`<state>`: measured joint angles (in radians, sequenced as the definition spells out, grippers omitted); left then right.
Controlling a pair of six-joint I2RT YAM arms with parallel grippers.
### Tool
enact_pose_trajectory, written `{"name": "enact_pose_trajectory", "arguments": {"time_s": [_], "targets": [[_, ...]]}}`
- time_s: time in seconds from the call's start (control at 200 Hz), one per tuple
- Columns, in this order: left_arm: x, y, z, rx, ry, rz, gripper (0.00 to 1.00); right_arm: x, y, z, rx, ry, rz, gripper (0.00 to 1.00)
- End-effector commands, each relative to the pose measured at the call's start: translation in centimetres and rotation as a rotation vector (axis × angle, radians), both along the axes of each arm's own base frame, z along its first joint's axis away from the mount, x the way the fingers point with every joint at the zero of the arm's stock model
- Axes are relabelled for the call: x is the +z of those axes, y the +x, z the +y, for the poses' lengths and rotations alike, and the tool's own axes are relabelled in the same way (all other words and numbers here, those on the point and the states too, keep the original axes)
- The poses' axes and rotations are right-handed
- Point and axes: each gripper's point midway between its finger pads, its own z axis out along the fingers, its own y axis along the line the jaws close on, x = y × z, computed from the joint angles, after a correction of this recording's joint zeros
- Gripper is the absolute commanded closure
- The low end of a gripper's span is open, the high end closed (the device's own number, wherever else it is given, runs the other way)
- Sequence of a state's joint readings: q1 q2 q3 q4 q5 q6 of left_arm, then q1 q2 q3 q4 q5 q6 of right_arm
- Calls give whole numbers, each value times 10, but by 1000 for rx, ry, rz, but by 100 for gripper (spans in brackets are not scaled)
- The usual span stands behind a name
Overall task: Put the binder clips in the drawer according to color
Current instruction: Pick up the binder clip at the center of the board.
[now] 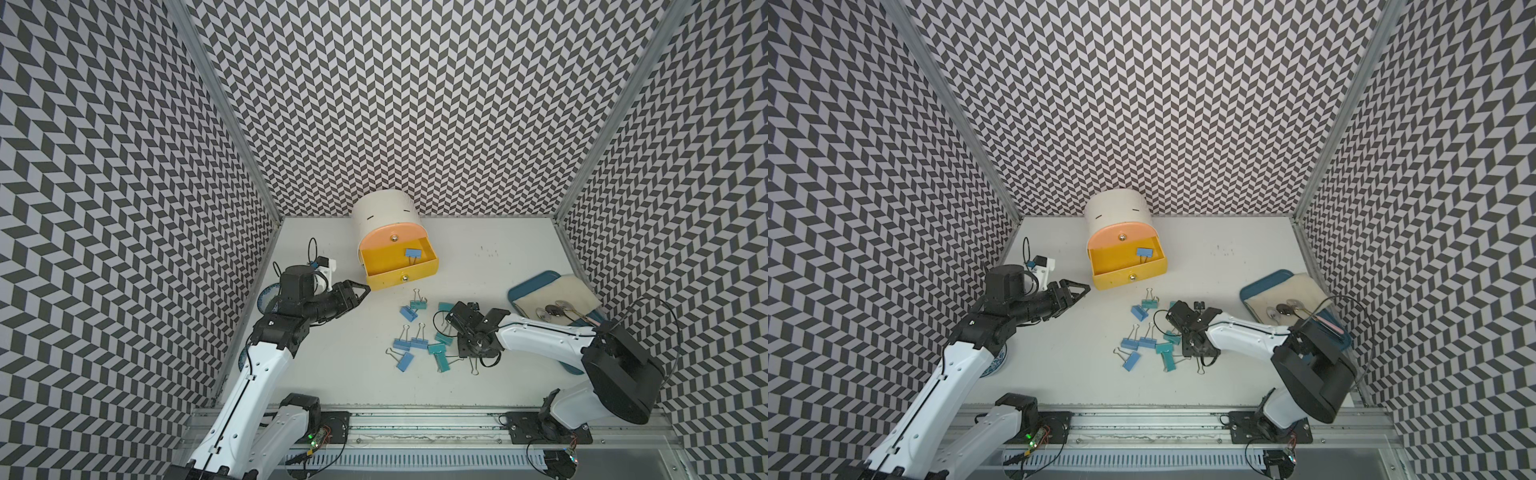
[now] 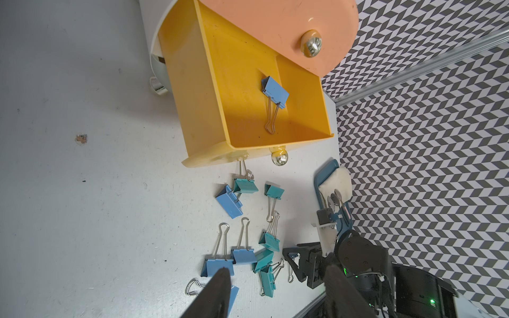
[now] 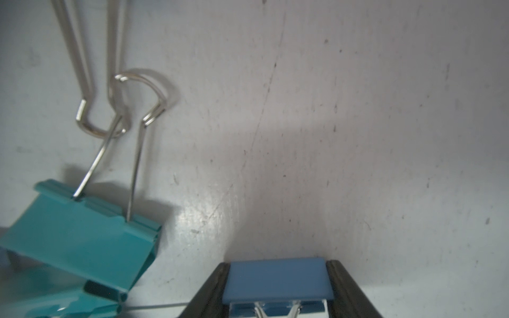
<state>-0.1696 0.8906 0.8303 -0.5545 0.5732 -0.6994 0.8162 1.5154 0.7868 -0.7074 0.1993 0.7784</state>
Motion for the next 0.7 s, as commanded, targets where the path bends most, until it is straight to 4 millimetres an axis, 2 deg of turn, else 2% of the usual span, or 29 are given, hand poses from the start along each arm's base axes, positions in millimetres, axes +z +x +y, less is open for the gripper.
{"name": "enact_pose_trajectory", "arguments": {"time_s": [0.0, 0.33, 0.691], "targets": [[5, 4, 0, -5, 9, -34, 41, 14, 10, 3, -6, 2, -58, 47], [12, 9, 1, 13, 5, -47, 41, 40, 32, -3, -9, -7, -123, 51], [24, 16, 1, 35, -13, -63, 41, 89, 88, -23, -66, 54, -230, 54]]}}
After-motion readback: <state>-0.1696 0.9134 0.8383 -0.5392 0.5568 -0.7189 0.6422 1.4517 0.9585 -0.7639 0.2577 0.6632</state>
